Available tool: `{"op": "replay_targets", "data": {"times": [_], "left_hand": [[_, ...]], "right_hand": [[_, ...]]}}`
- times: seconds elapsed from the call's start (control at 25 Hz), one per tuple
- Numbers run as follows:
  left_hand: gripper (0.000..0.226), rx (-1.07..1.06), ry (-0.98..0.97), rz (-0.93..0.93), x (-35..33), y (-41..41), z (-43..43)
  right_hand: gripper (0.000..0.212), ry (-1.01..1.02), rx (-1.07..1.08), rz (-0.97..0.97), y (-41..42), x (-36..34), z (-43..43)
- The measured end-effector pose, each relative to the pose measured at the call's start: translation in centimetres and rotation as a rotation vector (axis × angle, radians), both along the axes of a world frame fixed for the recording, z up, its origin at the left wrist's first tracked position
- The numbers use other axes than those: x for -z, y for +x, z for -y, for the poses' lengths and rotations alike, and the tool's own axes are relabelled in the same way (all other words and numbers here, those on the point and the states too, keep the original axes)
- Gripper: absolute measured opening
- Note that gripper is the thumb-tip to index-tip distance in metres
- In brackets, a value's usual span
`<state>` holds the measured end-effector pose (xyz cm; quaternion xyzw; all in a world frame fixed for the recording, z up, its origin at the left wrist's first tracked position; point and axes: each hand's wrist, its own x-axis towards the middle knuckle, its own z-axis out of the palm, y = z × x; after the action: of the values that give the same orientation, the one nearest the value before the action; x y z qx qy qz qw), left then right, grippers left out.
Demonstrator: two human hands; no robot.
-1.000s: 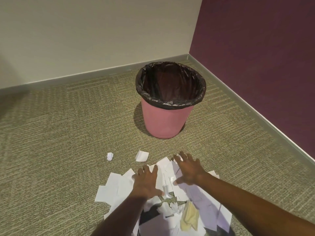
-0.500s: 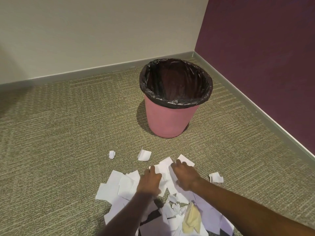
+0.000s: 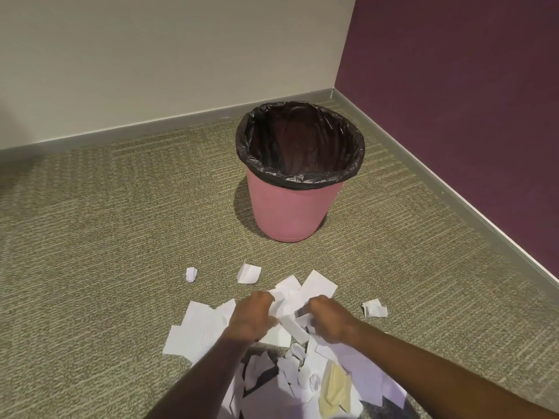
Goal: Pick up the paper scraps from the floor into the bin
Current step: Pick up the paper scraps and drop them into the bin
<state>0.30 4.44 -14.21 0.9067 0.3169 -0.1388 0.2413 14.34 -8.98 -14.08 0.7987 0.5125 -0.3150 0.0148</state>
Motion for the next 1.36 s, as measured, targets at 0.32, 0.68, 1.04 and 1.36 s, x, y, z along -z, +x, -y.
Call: {"op": "replay_targets", "data": {"times": [0.32, 0.68, 1.04, 1.36], "left_hand": [[0.09, 0.134, 0.192, -0.211, -0.8, -5.3, -2.0], [0.047, 0.425, 0.41, -0.193, 2.5, -7.3, 2.1], [0.022, 0.552, 0.182, 0.02, 3.9, -7.2, 2.5], [0.011, 0.184, -0.135, 0.011, 1.2, -4.5, 0.6]], "right_hand": [[0.079, -0.217, -0.058, -0.049, -0.1, -1.7, 1.9], [0.084, -0.199, -0.2, 0.237, -6.7, 0.1, 4.0], [0.025, 0.035, -0.166, 0.163, -4.8, 0.0, 3.5], [0.019, 0.179, 0.158, -0.017, -1.8, -0.4, 3.0]]}}
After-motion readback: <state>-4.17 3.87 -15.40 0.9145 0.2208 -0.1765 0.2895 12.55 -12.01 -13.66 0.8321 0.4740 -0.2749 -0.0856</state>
